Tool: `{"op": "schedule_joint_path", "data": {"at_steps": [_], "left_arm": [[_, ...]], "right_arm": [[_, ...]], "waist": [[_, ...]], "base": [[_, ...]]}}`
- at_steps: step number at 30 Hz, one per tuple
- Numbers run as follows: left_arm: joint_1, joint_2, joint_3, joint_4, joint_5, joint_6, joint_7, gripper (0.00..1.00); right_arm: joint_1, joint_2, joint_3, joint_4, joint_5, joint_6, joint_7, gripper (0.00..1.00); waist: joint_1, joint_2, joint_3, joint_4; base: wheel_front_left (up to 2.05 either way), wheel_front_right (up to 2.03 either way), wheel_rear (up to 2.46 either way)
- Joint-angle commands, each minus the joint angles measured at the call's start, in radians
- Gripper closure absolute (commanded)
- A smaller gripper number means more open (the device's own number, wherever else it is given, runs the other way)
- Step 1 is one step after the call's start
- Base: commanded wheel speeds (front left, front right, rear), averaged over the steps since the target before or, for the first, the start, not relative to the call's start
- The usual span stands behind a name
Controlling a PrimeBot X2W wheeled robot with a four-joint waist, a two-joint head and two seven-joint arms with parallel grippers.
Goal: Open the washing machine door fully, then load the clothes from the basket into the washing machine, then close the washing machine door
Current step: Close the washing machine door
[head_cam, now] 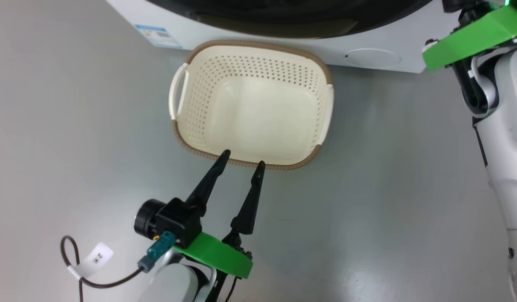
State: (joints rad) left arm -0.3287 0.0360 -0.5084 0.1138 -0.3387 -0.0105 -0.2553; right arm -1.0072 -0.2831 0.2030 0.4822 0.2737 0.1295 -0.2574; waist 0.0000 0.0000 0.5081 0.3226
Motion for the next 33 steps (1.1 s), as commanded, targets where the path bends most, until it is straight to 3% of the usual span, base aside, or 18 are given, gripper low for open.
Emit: {"op": "schedule_joint_path", "data": {"at_steps": [1,14,20,25,26,27,28,29,30,33], "left_arm": [[-0.01,0.014,0.019,-0.022,-0.005,0.003,-0.006,0.0],[0.005,0.014,0.027,-0.012,-0.028,0.024,-0.006,0.0],[0.007,0.014,0.035,0.018,-0.041,0.038,-0.006,0.0],[0.024,0.014,0.077,0.057,-0.054,0.044,-0.006,0.0],[0.029,0.014,0.085,0.063,-0.056,0.044,-0.006,0.0],[0.034,0.014,0.094,0.069,-0.056,0.044,-0.006,0.0],[0.039,0.014,0.105,0.074,-0.057,0.044,-0.006,0.0],[0.045,0.014,0.117,0.079,-0.057,0.044,-0.006,0.0],[0.05,0.014,0.13,0.082,-0.061,0.044,-0.006,0.0],[0.069,0.014,0.166,0.087,-0.075,0.034,-0.006,0.0]], "right_arm": [[-0.035,0.01,-0.007,-0.006,-0.017,0.001,-0.004,1.0],[-0.068,-0.009,-0.027,0.031,-0.048,0.001,-0.004,1.0],[0.015,0.01,-0.043,-0.032,-0.046,0.001,-0.004,1.0],[0.161,0.043,-0.068,-0.155,-0.046,0.001,-0.004,1.0],[0.185,0.045,-0.068,-0.173,-0.049,0.001,-0.004,0.96],[0.21,0.05,-0.072,-0.193,-0.051,0.001,-0.004,0.77],[0.234,0.056,-0.076,-0.213,-0.053,0.001,-0.004,0.53],[0.259,0.06,-0.078,-0.234,-0.061,0.001,-0.004,0.18],[0.282,0.064,-0.077,-0.252,-0.069,0.001,-0.004,0.0],[0.349,0.081,-0.081,-0.301,-0.084,0.001,-0.004,0.0]], "waist": [[0.0,0.0,0.037,0.043],[0.0,0.0,0.005,0.044],[0.0,0.0,-0.05,0.02],[0.0,0.0,-0.128,-0.028],[0.0,0.0,-0.141,-0.037],[0.0,0.0,-0.154,-0.047],[0.0,0.0,-0.168,-0.057],[0.0,0.0,-0.179,-0.068],[0.0,0.0,-0.189,-0.079],[0.0,0.0,-0.223,-0.113]], "base": [[0.0,0.0,0.0],[0.0,0.0,0.0],[0.0,0.0,0.0],[0.0,0.0,0.0],[0.0,0.0,0.0],[0.0,0.0,0.0],[0.0,0.0,0.0],[0.0,0.0,0.0],[0.0,0.0,0.0],[0.0,0.0,0.0]]}}
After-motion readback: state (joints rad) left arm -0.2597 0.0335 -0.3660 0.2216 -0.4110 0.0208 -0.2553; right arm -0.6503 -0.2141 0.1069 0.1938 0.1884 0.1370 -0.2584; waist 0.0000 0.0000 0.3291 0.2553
